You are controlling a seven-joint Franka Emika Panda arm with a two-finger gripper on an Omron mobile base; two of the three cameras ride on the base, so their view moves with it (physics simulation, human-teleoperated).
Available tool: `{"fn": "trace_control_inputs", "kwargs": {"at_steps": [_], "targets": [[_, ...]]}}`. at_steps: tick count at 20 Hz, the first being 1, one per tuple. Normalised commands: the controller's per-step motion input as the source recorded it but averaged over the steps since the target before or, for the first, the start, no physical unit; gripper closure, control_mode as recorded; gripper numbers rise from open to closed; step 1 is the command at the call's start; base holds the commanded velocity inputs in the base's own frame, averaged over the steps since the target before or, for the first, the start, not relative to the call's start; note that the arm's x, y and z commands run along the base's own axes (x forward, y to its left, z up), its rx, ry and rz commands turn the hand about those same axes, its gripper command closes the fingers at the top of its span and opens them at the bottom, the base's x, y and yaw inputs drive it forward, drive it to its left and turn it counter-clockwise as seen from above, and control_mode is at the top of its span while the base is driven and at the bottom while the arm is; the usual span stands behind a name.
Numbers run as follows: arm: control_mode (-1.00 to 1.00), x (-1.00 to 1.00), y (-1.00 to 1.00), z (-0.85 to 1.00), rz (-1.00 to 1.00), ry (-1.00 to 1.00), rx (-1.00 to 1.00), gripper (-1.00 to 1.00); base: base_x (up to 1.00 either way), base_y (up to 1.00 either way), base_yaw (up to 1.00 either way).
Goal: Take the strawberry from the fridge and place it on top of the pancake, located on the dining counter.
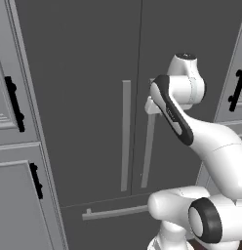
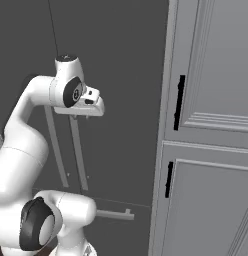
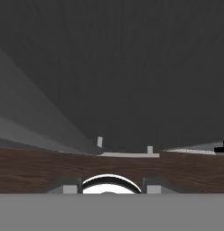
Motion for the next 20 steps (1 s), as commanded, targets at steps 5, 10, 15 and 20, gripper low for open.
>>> {"fn": "trace_control_inputs", "kwargs": {"at_steps": [5,10,15,20], "targets": [[1.00,-0.01,0.00,0.00,0.00,0.00,0.00,-1.00,-0.20,0.00,0.00],[1.00,0.00,0.00,0.00,0.00,0.00,0.00,-1.00,-0.72,0.19,0.00],[1.00,0.00,0.00,0.00,0.00,0.00,0.00,-1.00,-0.26,0.58,0.00],[1.00,0.00,0.00,0.00,0.00,0.00,0.00,-1.00,-0.41,0.10,0.00]]}}
